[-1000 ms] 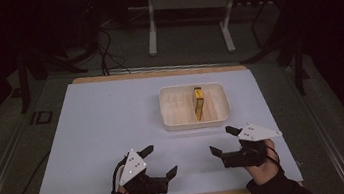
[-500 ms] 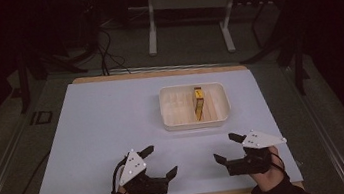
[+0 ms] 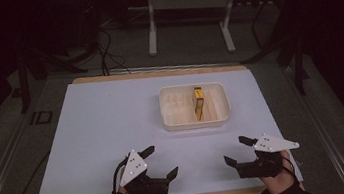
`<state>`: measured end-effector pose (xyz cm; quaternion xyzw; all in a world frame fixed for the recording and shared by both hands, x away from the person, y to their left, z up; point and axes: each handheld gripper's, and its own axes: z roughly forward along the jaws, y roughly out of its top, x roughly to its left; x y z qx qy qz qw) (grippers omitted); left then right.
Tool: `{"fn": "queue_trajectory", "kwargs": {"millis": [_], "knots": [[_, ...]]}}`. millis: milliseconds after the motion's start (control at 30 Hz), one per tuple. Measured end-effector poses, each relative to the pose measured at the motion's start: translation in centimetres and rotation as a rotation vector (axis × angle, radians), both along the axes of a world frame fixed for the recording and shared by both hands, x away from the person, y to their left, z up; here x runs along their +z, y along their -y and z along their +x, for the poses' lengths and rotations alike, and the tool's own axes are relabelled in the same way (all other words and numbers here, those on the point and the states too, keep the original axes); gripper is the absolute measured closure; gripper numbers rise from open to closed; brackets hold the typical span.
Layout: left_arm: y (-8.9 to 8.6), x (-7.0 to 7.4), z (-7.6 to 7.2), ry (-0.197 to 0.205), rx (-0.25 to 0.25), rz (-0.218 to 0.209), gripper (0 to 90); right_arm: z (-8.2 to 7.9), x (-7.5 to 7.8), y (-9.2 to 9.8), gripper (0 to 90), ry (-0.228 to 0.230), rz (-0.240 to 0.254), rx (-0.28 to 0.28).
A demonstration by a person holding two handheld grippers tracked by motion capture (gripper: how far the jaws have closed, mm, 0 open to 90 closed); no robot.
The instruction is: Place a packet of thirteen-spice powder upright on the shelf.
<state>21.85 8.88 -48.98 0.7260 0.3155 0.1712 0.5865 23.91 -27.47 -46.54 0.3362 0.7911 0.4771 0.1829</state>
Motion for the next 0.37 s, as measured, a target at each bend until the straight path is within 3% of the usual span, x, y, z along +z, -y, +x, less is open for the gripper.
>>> {"fn": "queue_trajectory", "kwargs": {"millis": [367], "knots": [[-0.07,-0.07,0.15,0.002,-0.005,0.000,3.2,0.20,-0.04,-0.07,14.1,0.015,0.008,-0.006]]}}
